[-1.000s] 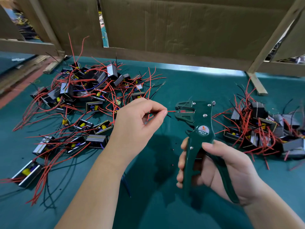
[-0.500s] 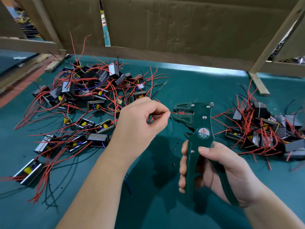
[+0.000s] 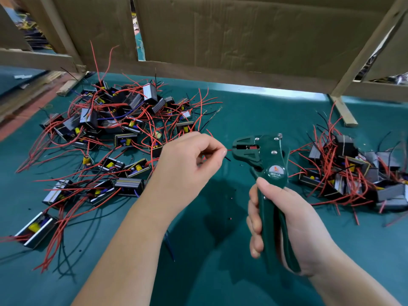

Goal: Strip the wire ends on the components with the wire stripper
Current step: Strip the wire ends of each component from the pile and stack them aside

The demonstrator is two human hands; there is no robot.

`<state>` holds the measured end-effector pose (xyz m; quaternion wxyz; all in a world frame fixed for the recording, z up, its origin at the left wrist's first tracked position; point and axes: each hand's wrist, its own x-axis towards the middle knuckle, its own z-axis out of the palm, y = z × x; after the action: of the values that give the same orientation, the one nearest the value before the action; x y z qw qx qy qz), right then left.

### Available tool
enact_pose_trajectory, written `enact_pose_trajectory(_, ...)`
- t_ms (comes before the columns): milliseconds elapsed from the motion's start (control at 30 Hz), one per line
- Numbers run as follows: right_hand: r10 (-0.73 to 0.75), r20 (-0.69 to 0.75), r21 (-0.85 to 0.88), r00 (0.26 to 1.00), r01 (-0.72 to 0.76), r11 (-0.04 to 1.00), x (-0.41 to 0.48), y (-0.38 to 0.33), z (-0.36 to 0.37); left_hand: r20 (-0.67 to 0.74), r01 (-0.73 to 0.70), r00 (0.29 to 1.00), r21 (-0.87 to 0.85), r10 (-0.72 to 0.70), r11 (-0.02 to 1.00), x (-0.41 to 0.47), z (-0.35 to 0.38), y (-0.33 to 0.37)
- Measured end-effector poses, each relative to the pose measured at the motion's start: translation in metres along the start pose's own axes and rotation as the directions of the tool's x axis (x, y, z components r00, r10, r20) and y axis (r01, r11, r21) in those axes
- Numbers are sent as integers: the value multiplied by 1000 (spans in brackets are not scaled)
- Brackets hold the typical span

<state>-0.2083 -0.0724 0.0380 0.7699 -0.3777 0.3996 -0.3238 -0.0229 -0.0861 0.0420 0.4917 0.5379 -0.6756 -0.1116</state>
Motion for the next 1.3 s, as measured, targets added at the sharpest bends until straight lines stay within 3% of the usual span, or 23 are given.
enact_pose_trajectory(67, 10, -58, 13, 998, -9, 1000, 2, 0, 2, 69, 88, 994, -25, -86, 996, -1, 4, 1)
enact_pose_trajectory(200, 31, -26, 93, 999, -28, 995, 2, 0, 1, 141, 273, 956, -127, -255, 953, -2, 8, 2)
enact_pose_trajectory(333, -73, -47, 192, 996, 81, 978, 5, -8, -6, 92, 369, 928, -109, -360, 923, -1, 6, -5)
enact_pose_trajectory(433, -174, -113, 254, 978, 198, 947, 6, -19, -19, 43, 419, 907, -194, -419, 887, 3, 2, -8)
enact_pose_trajectory(500, -199, -122, 293, 972, 227, 929, 7, -20, -25, 58, 474, 873, -339, -484, 813, 5, 2, -5)
enact_pose_trajectory(600, -210, -85, 333, 974, 226, 916, 9, -13, -24, 145, 554, 800, -553, -582, 623, 6, 3, 1)
enact_pose_trajectory(667, -237, -19, 334, 971, 230, 914, 9, -9, -20, 203, 587, 763, -617, -614, 524, 6, 3, 4)
enact_pose_trajectory(767, -271, 107, 292, 956, 231, 928, 6, -7, -14, 262, 613, 743, -636, -616, 468, 5, 7, 9)
enact_pose_trajectory(900, -280, 225, 291, 933, 210, 933, 3, -6, -7, 357, 654, 741, -577, -569, 489, 3, 14, 15)
enact_pose_trajectory(1067, -239, 269, 246, 933, 173, 954, 3, -9, -5, 533, 713, 695, -424, -483, 559, -2, 14, 20)
enact_pose_trajectory(1167, -229, 216, 253, 949, 173, 952, 3, -12, -10, 606, 705, 668, -332, -431, 626, -2, 8, 18)
enact_pose_trajectory(1300, -299, 46, 292, 953, 273, 917, 2, -26, -26, 725, 714, 572, -210, -384, 668, -2, -14, 11)
